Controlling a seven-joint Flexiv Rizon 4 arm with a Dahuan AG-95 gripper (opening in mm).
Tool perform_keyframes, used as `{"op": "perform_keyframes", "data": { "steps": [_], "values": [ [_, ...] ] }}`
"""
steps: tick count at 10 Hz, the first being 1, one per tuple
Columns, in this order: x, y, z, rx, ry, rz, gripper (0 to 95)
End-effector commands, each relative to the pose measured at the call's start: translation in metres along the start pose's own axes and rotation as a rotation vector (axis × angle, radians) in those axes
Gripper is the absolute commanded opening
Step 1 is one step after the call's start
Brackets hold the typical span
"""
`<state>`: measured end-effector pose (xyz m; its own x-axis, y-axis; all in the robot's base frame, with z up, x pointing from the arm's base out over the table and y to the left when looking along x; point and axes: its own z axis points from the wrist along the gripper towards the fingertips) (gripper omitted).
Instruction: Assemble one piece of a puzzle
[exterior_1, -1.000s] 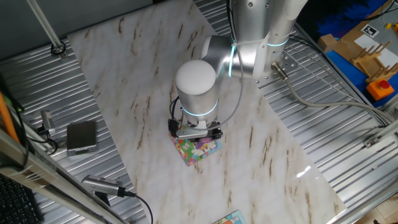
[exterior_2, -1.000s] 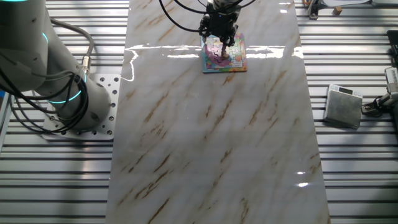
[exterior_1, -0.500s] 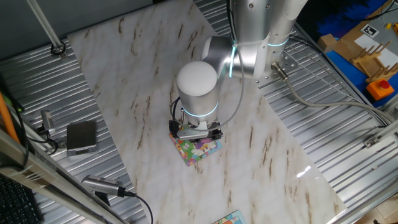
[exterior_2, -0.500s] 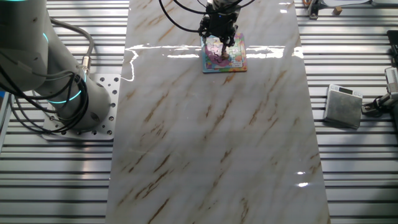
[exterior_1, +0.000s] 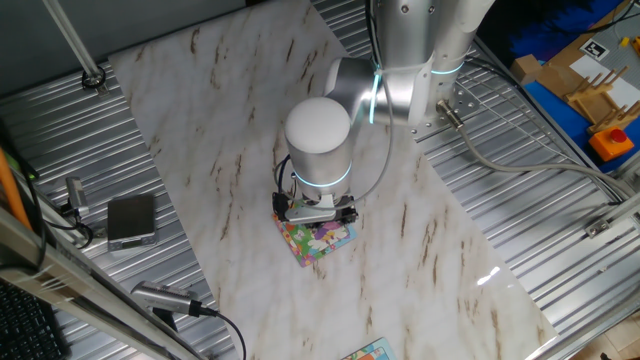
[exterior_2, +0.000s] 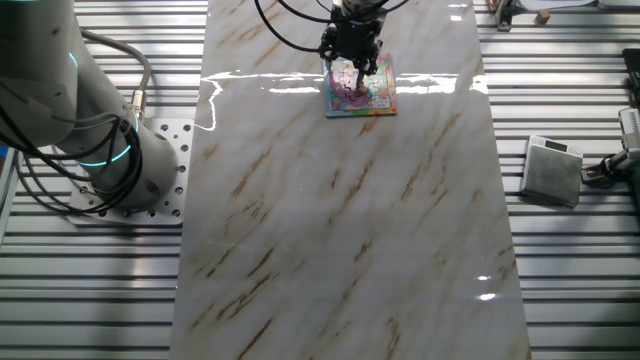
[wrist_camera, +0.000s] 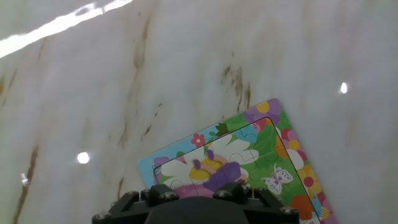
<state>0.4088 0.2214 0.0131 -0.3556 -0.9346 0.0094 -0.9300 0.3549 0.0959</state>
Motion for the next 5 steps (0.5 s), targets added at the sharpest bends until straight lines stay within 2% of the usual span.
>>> {"op": "perform_keyframes", "data": {
  "steps": [1,5],
  "values": [
    [0.0007,-0.0001,0.0012,0.004,-0.001,-0.001,57.0],
    [0.002,-0.0002,0.0011,0.002,-0.005,-0.003,57.0]
  ]
}}
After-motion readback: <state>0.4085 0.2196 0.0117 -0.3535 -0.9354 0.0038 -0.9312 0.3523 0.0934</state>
